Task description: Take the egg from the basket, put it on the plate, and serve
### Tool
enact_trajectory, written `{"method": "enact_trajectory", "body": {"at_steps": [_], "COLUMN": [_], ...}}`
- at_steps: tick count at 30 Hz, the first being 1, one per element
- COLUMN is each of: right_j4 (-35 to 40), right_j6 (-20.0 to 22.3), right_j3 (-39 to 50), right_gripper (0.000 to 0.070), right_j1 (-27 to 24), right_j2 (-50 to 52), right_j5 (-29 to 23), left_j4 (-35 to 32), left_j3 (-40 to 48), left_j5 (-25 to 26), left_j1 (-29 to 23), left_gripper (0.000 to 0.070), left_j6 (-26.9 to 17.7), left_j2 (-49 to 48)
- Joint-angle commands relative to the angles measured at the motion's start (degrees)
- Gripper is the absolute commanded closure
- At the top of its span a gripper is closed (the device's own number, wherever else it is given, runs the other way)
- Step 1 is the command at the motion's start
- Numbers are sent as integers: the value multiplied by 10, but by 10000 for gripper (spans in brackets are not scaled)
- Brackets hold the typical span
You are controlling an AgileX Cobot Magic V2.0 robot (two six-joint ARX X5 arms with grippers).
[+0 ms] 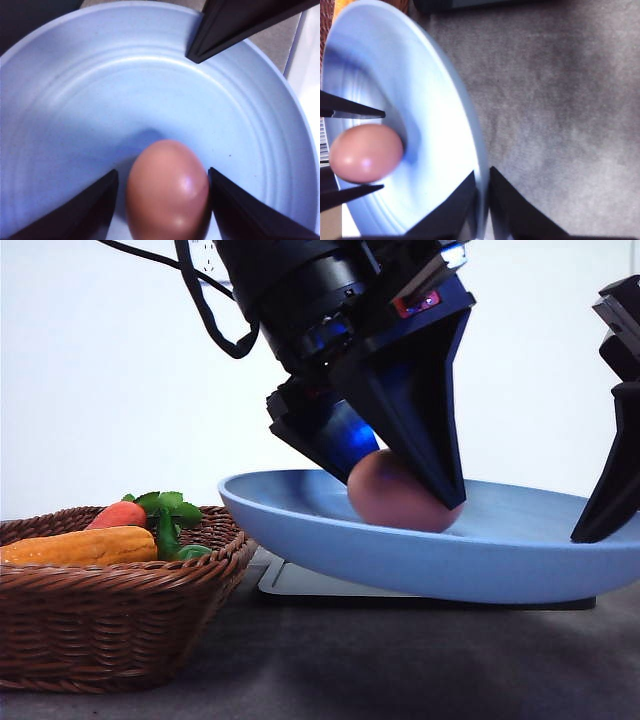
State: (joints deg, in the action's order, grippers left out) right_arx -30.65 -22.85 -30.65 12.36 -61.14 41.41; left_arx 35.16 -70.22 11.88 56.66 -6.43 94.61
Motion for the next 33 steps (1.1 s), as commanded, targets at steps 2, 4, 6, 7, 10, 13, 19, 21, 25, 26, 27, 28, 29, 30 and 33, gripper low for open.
{"method": "enact_trajectory", "body": {"at_steps": [2,4,6,7,10,13,19,21,25,26,27,28,29,30,33], "right_j4": [6,6,5,5,2,2,2,2,2,2,2,3,3,4,3], "right_j6": [-5,-5,-5,-5,-4,3,30,41,52,53,54,54,54,54,54], "right_j3": [-3,-5,-11,-15,-34,-53,-111,-136,-198,-214,-229,-246,-261,-276,-317], "right_gripper": [700,700,700,700,700,700,700,700,700,700,700,700,700,700,700], "right_j1": [2,2,0,-2,-14,-30,-75,-87,-103,-106,-108,-110,-110,-110,-110], "right_j2": [-5,-6,-7,-9,-20,-38,-115,-149,-230,-249,-268,-289,-307,-325,-377], "right_j5": [8,8,4,4,-6,-23,-40,-44,-44,-44,-44,-44,-44,-44,-43], "left_j4": [0,0,0,-1,1,10,37,48,69,73,76,79,82,85,92], "left_j3": [-8,-8,-8,-8,-8,-8,-8,-8,-8,-8,-8,-8,-8,-8,-8], "left_j5": [1,3,3,3,3,3,3,3,3,3,3,3,3,3,3], "left_j1": [6,1,-6,-10,-23,-40,-77,-86,-98,-99,-100,-100,-101,-101,-101], "left_gripper": [321,321,321,322,322,323,324,324,324,324,324,324,324,324,324], "left_j6": [15,30,37,41,43,43,44,45,46,46,46,46,46,46,46], "left_j2": [7,-2,-16,-25,-59,-100,-192,-222,-279,-292,-304,-316,-327,-336,-361]}}
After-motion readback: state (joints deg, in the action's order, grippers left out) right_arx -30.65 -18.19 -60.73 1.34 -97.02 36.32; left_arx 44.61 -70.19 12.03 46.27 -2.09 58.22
